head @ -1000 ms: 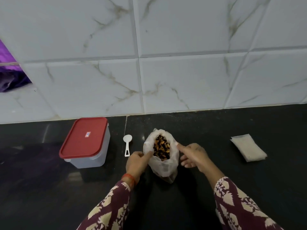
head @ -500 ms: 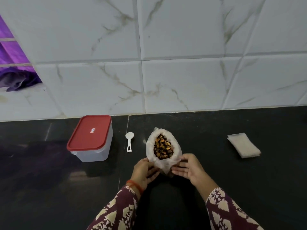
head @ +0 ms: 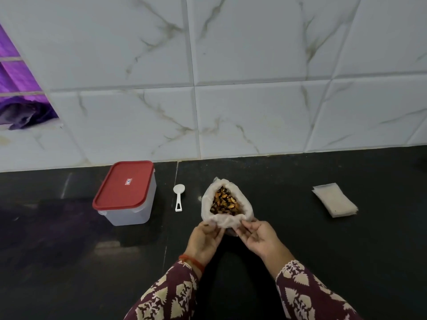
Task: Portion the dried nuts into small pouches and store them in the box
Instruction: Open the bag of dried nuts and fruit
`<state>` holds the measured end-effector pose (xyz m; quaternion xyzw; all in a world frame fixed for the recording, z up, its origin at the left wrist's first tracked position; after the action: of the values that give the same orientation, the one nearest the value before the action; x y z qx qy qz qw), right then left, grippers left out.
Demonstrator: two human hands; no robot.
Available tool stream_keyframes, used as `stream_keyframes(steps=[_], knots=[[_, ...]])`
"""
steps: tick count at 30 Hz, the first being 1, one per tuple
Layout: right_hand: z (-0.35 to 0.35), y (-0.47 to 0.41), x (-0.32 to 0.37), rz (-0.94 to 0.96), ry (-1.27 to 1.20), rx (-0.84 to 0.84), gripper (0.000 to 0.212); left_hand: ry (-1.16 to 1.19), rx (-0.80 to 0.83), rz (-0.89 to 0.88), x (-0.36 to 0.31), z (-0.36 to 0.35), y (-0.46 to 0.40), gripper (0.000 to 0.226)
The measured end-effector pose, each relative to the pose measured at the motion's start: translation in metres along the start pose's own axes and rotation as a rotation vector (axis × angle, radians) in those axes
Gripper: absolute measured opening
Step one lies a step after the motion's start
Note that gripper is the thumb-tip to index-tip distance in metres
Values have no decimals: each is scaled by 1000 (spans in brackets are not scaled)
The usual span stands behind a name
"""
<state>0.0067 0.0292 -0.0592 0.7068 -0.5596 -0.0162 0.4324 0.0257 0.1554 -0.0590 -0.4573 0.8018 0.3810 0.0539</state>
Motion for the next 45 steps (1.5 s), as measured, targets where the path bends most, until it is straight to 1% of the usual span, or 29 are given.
stream_keyframes(steps=[3,4,6,8,10,11,12,13,16,17,18,20,22,24,26,28,29,30,31,32,34,35,36,37,38,40,41,43,45], knots=[[13,10,-1,-31,261,-90,22,-177,-143,-30,-2,23,5,27],[17,13,6,-8,390,-133,19,-240,-198,-66,-8,31,6,24],[20,13,27,106,599,-217,16,-379,-282,-152,-26,39,6,18],[14,9,39,204,699,-237,22,-503,-282,-214,-39,35,3,22],[5,1,40,220,779,-238,23,-594,-265,-212,-41,25,-1,23],[2,-4,39,214,817,-234,20,-639,-273,-198,-41,20,-3,20],[-1,-9,37,194,809,-218,14,-654,-275,-176,-39,16,-5,18],[-2,-13,34,155,739,-198,10,-616,-262,-146,-37,12,-7,16],[-1,-15,22,22,311,-117,10,-264,-118,-20,-26,3,-14,11],[2,-14,20,4,236,-112,10,-191,-95,15,-23,4,-14,13],[6,-13,20,-11,271,-121,11,-196,-87,47,-20,7,-14,14],[17,-15,22,-28,500,-159,16,-354,-156,70,-19,20,-12,16],[23,-16,35,37,762,-251,19,-564,-286,-22,-35,35,-13,19],[19,-18,60,210,987,-363,20,-757,-357,-189,-60,33,-16,29],[1,-21,78,394,1184,-383,28,-995,-371,-285,-75,19,-22,44],[-20,-29,80,445,1403,-345,29,-1270,-384,-357,-81,1,-28,34],[-27,-35,78,425,1475,-328,29,-1338,-376,-381,-81,-8,-30,29],[-30,-39,78,393,1469,-315,30,-1323,-351,-383,-80,-12,-35,26],[-28,-44,78,344,1367,-303,29,-1185,-325,-353,-79,-10,-38,24],[-23,-48,75,258,1172,-274,26,-971,-284,-279,-74,-5,-41,21],[-14,-51,57,37,657,-172,20,-580,-216,-106,-57,5,-44,18],[-10,-52,49,-27,506,-151,19,-491,-205,-44,-50,10,-43,19],[-6,-52,46,-54,497,-151,19,-479,-203,-13,-47,15,-43,19],[-1,-54,47,-57,578,-165,20,-515,-216,-13,-46,18,-42,20],[1,-52,51,-39,738,-197,22,-576,-242,-51,-50,20,-43,20],[-4,-49,72,111,1117,-299,33,-839,-333,-201,-67,18,-43,26],[-14,-49,85,237,1285,-327,39,-1012,-390,-308,-79,11,-41,28],[-43,-46,96,437,1533,-278,40,-1257,-393,-525,-94,-17,-36,35],[-65,-54,92,523,1676,-175,34,-1413,-333,-595,-95,-39,-44,43]])
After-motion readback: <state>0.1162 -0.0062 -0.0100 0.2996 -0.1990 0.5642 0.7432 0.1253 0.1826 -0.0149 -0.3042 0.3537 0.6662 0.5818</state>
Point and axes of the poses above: each hand's wrist, its own y-axis away from the middle knuckle, its own z-axis out of the back of the hand, x = y × z, the point moved 10 cm from there along -y, towards the middle knuckle, and after that the axes turned 3 degrees about x, right-handed, at the moved point
